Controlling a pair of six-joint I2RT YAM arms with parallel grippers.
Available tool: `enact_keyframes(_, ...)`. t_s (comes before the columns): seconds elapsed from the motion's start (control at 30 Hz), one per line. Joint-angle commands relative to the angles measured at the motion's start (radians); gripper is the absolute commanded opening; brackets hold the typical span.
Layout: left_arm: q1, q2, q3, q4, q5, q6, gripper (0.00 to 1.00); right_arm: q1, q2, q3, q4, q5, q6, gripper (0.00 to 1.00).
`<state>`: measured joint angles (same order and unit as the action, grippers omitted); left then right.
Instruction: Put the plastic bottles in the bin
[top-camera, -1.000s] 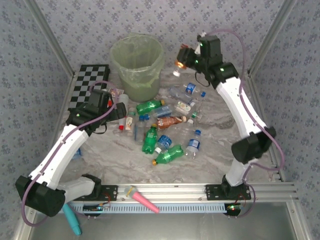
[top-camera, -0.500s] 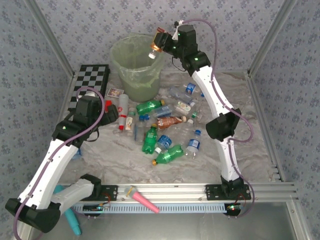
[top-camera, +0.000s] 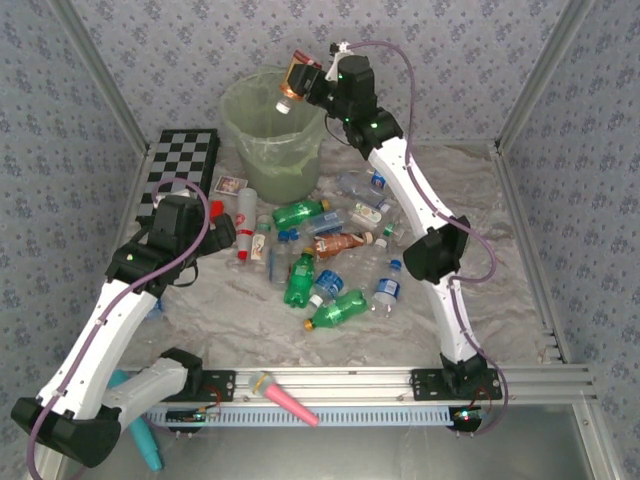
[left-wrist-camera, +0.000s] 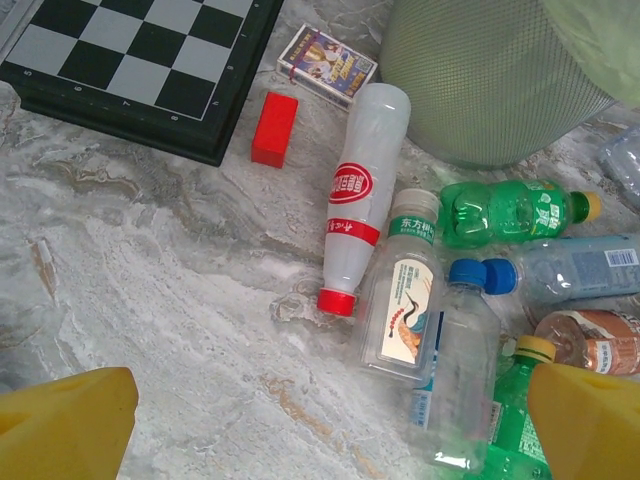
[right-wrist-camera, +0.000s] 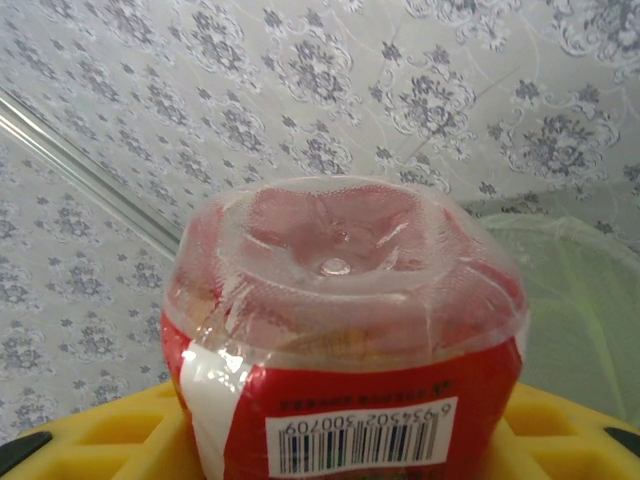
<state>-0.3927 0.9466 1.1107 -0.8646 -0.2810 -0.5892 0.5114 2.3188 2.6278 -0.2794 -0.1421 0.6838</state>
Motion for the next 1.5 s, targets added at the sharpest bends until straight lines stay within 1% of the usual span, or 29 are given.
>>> enact_keyframes(0.0,0.007,-0.011,0.001,-0.009,-0.01,-0.008,1.0,0.014,0.014,0.011,0.042,0.016,-0.022,0.54)
enact_keyframes(0.2,0.009,-0.021,-0.01,-0.009,-0.01,-0.011,1.0,0.021,0.022,0.011,0.04,0.018,-0.027,0.55)
enact_keyframes(0.23,0.009,-0.024,-0.011,-0.01,-0.01,-0.012,1.0,0.02,0.02,0.011,0.039,0.018,-0.027,0.57)
enact_keyframes(0.27,0.009,-0.026,-0.014,-0.009,-0.01,-0.012,1.0,0.022,0.02,0.012,0.036,0.018,-0.027,0.65)
enact_keyframes(0.33,0.01,-0.029,-0.016,-0.009,-0.01,-0.012,1.0,0.022,0.014,0.012,0.031,0.019,-0.028,1.0)
enact_keyframes(0.67,0.017,-0.024,-0.031,0.004,-0.027,-0.04,1.0,0.022,-0.027,0.01,0.014,0.022,-0.046,1.0)
enact_keyframes(0.77,0.037,-0.022,-0.044,0.003,-0.044,-0.066,1.0,0.021,-0.046,0.002,0.011,0.023,-0.046,1.0)
enact_keyframes(0.83,0.075,-0.022,-0.059,-0.005,-0.039,-0.091,1.0,0.022,-0.058,-0.005,0.007,0.022,-0.046,1.0)
enact_keyframes(0.87,0.106,-0.02,-0.066,-0.014,-0.018,-0.104,1.0,0.022,-0.065,-0.009,0.0,0.019,-0.047,1.0)
enact_keyframes(0.9,0.149,-0.018,-0.073,-0.023,0.014,-0.113,1.0,0.021,-0.071,-0.012,-0.007,0.018,-0.063,1.0)
enact_keyframes(1.03,0.366,0.0,-0.116,-0.054,0.185,-0.14,0.99,0.017,-0.121,-0.041,-0.092,0.016,-0.102,1.0)
enact_keyframes(1.1,0.439,0.005,-0.143,-0.057,0.218,-0.127,0.99,0.014,-0.163,-0.088,-0.129,0.016,-0.12,1.0)
enact_keyframes(1.3,0.636,0.071,-0.195,-0.067,0.278,-0.042,1.0,-0.006,-0.352,-0.382,-0.128,0.019,-0.151,1.0)
enact_keyframes(1.47,0.754,0.16,-0.233,-0.095,0.277,0.005,1.0,-0.021,-0.484,-0.578,-0.116,0.03,-0.179,1.0)
